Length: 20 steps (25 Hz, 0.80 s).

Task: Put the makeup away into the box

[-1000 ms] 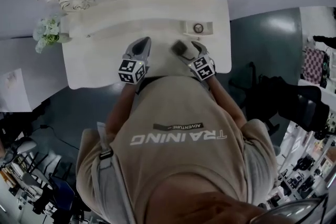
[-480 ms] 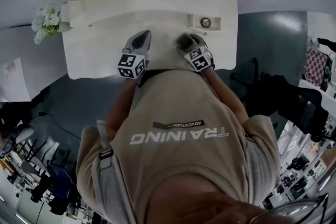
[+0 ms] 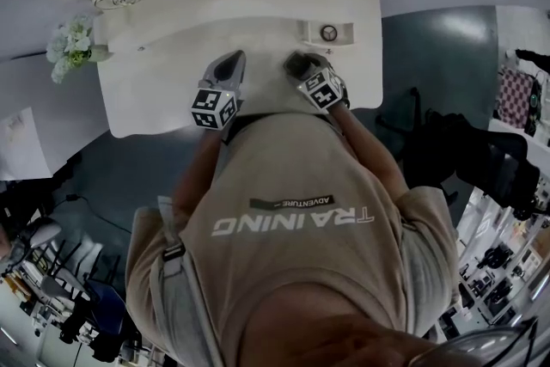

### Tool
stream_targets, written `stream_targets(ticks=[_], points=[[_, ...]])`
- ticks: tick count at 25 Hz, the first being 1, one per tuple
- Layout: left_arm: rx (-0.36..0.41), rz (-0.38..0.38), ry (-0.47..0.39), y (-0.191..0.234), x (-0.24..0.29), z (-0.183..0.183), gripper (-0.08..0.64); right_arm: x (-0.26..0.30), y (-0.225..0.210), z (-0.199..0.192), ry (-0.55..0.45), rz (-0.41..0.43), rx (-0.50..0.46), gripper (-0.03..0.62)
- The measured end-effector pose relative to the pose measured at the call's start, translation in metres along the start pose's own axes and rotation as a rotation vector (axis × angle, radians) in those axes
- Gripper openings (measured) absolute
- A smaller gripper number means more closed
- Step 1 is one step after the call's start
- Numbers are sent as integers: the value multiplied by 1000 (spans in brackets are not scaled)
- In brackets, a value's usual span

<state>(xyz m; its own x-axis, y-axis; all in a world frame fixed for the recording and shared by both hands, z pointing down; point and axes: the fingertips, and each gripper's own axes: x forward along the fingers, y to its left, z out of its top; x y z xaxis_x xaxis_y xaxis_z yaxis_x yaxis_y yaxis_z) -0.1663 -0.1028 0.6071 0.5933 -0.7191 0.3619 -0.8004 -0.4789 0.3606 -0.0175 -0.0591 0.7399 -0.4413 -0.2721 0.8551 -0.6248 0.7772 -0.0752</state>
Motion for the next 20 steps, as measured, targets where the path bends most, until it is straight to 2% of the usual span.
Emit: stream_targets(ticks=[4, 9, 15, 20], points=[[10, -14, -12, -3, 5, 6, 0, -7, 1, 4, -13, 23, 95, 328], [11, -13, -16, -5, 4, 7, 0, -24, 3, 3, -13, 22, 105, 327], [12, -17, -8, -6, 4, 5, 0, -55, 3, 20, -97, 45, 161, 327], [14, -27, -13, -9, 8, 7, 0, -80, -5, 32, -133, 21, 144, 327]])
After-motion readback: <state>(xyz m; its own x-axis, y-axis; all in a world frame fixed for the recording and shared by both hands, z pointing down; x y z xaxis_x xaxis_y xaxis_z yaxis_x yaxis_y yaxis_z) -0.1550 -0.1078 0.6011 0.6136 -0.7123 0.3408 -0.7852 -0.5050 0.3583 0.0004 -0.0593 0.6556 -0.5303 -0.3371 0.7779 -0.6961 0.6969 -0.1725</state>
